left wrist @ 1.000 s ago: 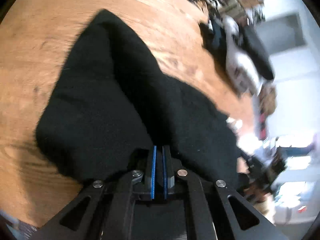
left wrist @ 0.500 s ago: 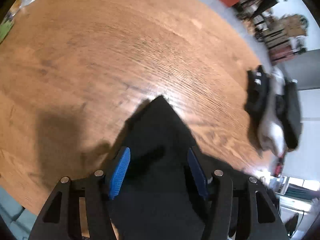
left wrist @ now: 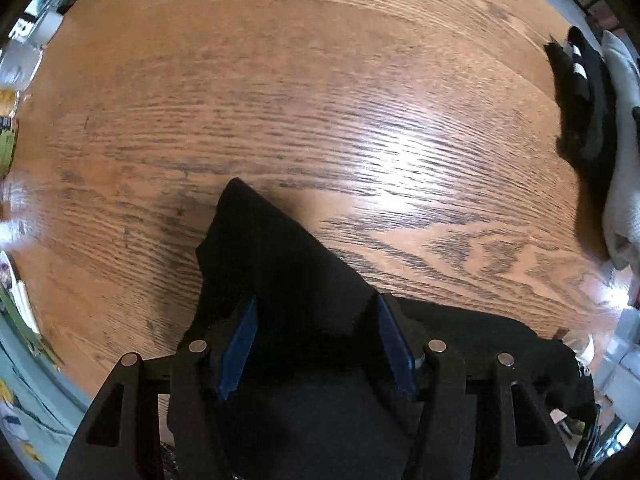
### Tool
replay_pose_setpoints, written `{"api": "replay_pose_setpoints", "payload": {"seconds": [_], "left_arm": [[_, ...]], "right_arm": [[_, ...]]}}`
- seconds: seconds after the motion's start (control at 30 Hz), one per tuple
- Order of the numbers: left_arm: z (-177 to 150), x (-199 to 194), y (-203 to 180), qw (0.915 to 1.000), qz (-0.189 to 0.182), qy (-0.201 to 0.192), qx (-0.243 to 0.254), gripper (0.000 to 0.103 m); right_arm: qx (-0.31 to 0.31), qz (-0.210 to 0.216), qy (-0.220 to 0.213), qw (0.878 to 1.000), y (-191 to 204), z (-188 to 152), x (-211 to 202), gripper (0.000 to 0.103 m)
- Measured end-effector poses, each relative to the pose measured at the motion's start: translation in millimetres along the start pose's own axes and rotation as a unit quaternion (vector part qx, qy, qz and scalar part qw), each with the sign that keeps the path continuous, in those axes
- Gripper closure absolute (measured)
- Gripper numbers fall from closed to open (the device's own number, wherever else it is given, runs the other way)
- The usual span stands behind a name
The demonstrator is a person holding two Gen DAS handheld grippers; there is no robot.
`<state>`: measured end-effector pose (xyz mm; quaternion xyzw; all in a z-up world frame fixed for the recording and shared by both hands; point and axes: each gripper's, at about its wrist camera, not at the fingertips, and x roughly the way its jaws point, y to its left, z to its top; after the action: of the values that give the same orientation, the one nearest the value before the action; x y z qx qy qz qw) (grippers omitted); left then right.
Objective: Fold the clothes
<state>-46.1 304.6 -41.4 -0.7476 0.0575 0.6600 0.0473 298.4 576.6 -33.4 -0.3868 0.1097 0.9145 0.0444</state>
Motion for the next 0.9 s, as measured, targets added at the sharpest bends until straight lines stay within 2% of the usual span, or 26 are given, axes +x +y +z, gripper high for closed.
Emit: {"api": "replay_pose_setpoints", "payload": {"seconds": [0.03,0.07,0.1,0.13,0.27,0.33,0.37,0.43,0.5,0.57,0.7,0.73,0.77,0.83,0.9], "left_arm": [[-3.1,-0.1,3.5,1.0000,0.002,-0.010,0.001,0.071],[-7.7,-1.0,8.7,0.9998,-0.001,-0.018,0.001,0.084],[-12.8,-2.7,17.2,0.9995,-0.023,-0.023,-0.004,0.088],[-17.8,-5.9,28.3,0.9985,-0.043,-0.029,-0.017,0.092],[-41.2,-23.6,75.2,0.9898,-0.114,-0.058,-0.063,0.094],[-54.6,-35.1,99.8,0.9830,-0.145,-0.076,-0.083,0.094],[-61.6,-46.4,112.3,0.9769,-0.167,-0.093,-0.095,0.095],[-77.4,-73.7,137.5,0.9622,-0.209,-0.131,-0.117,0.095],[-97.3,-119.9,159.5,0.9432,-0.242,-0.183,-0.135,0.095],[-115.0,-172.4,176.9,0.9274,-0.251,-0.238,-0.143,0.095],[-150.6,-288.1,204.0,0.8944,-0.245,-0.347,-0.139,0.095],[-159.8,-319.0,206.2,0.8841,-0.246,-0.373,-0.138,0.095],[-175.9,-355.3,218.6,0.8678,-0.247,-0.408,-0.138,0.095],[-212.3,-408.6,237.9,0.8424,-0.248,-0.455,-0.147,0.095],[-239.3,-438.3,248.6,0.8233,-0.245,-0.492,-0.143,0.095]], "right_arm": [[-0.001,0.000,-0.004,1.000,0.4,1.3,-1.3,0.098],[-0.004,0.000,-0.008,1.000,0.8,3.3,-2.9,0.098],[-0.007,-0.001,-0.013,1.000,1.3,5.3,-4.5,0.098],[-0.009,-0.001,-0.018,1.000,2.0,8.2,-6.4,0.098],[-0.026,0.004,-0.043,0.999,12.9,29.2,-16.5,0.098],[-0.042,0.005,-0.063,0.997,26.1,42.6,-24.3,0.098],[-0.049,0.007,-0.074,0.996,33.5,50.3,-28.9,0.098],[-0.064,0.011,-0.095,0.993,49.4,66.4,-40.2,0.098],[-0.079,0.007,-0.115,0.990,65.5,84.7,-52.6,0.098],[-0.089,0.003,-0.148,0.985,82.0,111.0,-73.2,0.098],[-0.094,-0.003,-0.223,0.970,104.8,167.8,-123.5,0.098],[-0.095,-0.003,-0.246,0.965,110.9,182.3,-140.5,0.099],[-0.096,0.003,-0.270,0.958,117.2,194.0,-158.2,0.099],[-0.101,0.019,-0.312,0.944,130.3,209.0,-190.5,0.099],[-0.107,0.033,-0.352,0.929,143.9,221.7,-219.9,0.099]]}}
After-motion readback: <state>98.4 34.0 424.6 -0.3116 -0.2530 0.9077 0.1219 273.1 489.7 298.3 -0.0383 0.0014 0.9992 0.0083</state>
